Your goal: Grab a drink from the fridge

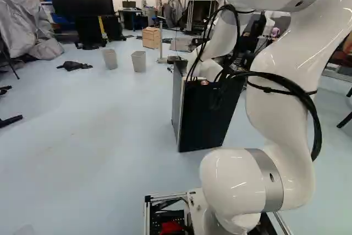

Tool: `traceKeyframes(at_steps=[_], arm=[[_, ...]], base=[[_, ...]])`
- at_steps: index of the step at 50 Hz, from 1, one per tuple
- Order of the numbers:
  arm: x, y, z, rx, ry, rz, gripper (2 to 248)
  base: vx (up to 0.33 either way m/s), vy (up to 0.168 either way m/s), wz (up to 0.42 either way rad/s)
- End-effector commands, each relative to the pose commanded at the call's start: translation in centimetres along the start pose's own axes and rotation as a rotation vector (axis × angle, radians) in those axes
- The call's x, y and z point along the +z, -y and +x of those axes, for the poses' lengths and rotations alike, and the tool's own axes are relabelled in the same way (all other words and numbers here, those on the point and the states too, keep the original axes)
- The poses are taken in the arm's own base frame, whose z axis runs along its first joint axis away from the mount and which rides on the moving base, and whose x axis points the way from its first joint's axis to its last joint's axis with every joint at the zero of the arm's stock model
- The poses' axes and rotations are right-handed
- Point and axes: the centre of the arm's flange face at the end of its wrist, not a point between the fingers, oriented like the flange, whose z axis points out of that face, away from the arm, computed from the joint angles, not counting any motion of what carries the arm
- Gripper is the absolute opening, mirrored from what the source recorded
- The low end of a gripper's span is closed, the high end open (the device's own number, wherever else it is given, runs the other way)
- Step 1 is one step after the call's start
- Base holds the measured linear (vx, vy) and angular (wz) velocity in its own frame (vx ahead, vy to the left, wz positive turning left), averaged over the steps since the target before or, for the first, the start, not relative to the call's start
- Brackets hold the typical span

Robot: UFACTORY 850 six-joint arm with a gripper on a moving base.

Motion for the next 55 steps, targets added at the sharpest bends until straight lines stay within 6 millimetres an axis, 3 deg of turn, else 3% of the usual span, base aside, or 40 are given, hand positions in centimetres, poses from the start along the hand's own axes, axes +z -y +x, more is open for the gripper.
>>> traceKeyframes(at_steps=[28,55], arm=[[-1.1,0.3,-0.1,-0.001,0.008,0.005,98],[-5.1,1.1,-0.9,-0.003,0.045,0.023,98]], base=[[0.0,0.0,0.0],[0.0,0.0,0.0]])
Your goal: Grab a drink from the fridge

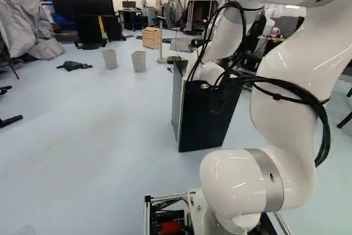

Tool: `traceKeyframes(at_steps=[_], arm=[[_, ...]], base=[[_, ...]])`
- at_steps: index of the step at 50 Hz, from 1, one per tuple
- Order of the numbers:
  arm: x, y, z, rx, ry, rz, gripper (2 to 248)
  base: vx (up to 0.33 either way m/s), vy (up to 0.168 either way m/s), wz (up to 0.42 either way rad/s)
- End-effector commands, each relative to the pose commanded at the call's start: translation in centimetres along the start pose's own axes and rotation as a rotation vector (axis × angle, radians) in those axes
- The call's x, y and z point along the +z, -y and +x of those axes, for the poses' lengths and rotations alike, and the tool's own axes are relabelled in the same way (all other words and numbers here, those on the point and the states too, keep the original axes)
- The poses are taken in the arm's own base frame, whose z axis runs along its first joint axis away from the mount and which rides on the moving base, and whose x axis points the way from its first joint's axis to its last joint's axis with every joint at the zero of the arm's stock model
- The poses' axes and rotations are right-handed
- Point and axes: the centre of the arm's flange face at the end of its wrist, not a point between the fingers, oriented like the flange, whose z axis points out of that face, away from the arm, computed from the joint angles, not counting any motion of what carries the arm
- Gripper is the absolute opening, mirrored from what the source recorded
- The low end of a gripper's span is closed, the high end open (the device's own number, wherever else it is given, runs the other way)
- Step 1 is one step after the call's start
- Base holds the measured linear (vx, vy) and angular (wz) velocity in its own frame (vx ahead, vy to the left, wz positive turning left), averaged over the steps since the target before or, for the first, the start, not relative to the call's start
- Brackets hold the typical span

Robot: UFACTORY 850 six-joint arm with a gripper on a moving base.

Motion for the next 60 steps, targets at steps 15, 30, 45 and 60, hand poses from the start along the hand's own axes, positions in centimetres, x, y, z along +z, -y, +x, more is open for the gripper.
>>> traceKeyframes(at_steps=[15,30,45,60], arm=[[-3.5,0.7,-1.1,-0.003,0.032,0.016,98],[-8.0,1.4,-2.8,-0.007,0.072,0.035,98],[-12.2,1.9,-4.7,-0.011,0.11,0.054,98],[-15.4,2.2,-6.4,-0.015,0.14,0.068,98]], base=[[0.0,0.0,0.0],[0.0,0.0,0.0],[0.0,0.0,0.0],[0.0,0.0,0.0]])
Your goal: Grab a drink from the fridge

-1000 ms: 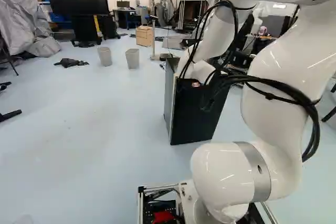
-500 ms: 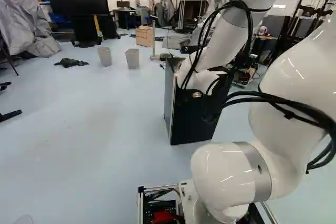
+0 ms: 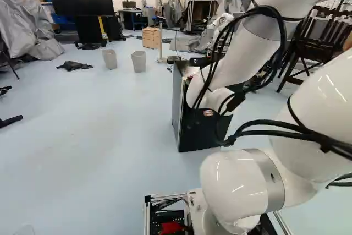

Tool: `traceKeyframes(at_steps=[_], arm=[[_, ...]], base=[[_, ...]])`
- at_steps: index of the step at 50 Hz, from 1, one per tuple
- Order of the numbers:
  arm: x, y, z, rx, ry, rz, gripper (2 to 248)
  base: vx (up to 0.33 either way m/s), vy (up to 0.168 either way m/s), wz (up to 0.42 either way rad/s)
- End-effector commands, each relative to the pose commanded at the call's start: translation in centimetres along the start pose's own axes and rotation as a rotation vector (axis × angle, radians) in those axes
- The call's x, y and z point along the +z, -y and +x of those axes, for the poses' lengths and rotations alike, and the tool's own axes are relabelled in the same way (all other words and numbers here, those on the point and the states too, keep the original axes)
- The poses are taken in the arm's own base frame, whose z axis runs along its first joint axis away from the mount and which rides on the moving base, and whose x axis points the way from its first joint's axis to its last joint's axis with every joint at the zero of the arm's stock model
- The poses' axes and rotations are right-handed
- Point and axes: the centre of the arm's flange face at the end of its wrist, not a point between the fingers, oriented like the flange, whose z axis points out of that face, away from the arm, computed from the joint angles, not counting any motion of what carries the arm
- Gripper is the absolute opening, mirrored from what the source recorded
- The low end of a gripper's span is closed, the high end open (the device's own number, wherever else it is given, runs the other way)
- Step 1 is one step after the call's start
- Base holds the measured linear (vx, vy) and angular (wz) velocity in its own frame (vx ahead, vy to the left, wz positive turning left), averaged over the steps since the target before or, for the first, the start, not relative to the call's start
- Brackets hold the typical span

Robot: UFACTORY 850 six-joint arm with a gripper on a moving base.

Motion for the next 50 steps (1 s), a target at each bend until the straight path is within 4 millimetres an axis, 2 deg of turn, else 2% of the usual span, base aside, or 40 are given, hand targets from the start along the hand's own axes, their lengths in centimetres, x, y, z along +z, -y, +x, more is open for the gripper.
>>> traceKeyframes(at_steps=[25,50], arm=[[-3.0,0.4,-2.4,-0.005,0.031,0.015,98],[-3.7,0.5,-3.0,-0.006,0.038,0.018,98]], base=[[0.0,0.0,0.0],[0.0,0.0,0.0]])
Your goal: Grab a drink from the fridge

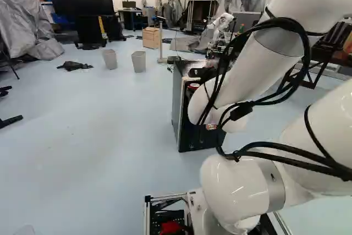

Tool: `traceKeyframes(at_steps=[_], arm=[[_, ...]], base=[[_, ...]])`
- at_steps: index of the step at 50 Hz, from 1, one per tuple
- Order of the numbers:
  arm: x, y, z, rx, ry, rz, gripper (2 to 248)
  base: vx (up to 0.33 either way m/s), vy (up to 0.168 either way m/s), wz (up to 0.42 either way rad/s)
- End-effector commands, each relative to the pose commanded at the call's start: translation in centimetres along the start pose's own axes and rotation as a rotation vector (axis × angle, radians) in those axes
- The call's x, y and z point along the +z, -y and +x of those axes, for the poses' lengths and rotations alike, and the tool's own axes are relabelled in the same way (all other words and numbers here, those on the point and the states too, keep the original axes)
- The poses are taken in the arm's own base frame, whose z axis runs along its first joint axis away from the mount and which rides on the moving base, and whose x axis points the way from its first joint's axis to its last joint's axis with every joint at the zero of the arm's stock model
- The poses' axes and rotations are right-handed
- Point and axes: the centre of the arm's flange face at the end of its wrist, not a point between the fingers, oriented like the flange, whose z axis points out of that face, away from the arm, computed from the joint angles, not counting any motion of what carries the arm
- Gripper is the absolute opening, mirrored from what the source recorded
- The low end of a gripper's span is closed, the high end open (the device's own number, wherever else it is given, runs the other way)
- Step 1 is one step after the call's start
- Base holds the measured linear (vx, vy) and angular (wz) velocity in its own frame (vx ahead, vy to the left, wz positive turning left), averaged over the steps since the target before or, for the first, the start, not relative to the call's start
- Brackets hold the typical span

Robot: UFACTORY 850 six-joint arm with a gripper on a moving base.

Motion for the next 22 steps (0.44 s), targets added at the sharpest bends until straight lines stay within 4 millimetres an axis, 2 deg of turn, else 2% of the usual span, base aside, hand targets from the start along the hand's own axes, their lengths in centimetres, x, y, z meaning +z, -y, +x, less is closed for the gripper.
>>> traceKeyframes(at_steps=[22], arm=[[0.0,0.0,0.0,0.0,0.0,0.0,98]], base=[[0.0,0.0,0.0]])
